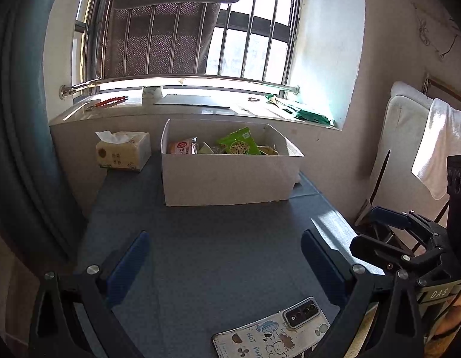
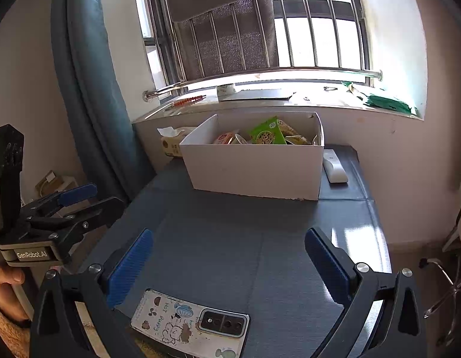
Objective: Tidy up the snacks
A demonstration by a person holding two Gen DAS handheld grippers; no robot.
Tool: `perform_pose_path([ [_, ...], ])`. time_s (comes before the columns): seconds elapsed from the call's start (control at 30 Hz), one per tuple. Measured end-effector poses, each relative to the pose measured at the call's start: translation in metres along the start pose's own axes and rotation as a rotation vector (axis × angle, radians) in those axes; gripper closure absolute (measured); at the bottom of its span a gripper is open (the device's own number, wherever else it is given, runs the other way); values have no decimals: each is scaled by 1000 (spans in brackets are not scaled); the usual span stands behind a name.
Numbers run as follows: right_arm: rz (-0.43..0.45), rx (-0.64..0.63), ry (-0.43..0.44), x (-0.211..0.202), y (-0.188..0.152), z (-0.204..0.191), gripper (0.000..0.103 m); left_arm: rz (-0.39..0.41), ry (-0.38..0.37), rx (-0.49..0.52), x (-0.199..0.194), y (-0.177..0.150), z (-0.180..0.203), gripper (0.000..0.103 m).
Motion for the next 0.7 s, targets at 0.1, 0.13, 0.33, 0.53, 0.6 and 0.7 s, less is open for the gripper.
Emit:
perform_pose_path([
  [0.1, 1, -1, 1, 0, 0, 0, 0, -4, -2, 4, 0, -1, 1, 0],
  [0.13, 1, 0, 1, 0, 0, 0, 0, -5, -2, 6, 1, -1, 1, 0],
  [0.33, -1, -2, 2, 1, -1, -2, 0, -9, -4, 11, 1, -2, 2, 0],
  [0.53, 0, -3, 3, 0, -1, -2, 0, -8, -3, 13, 1, -2, 2, 0],
  [0.6, 0, -3, 2, 0, -1, -2, 0, -9, -1, 15, 1, -2, 2, 0],
  [0.7, 1, -5, 2, 0, -1, -3, 0, -10, -2, 14, 1, -2, 3, 0],
])
Point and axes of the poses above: each gripper's, at about its wrist camera, not at the fingertips, and x roughly the way its jaws point, z to its right, y to its top, the point moved 4 cm from there along x, roughly the way its jaws point, and after that the axes turned 4 degrees about -x, right-handed, at the moved point
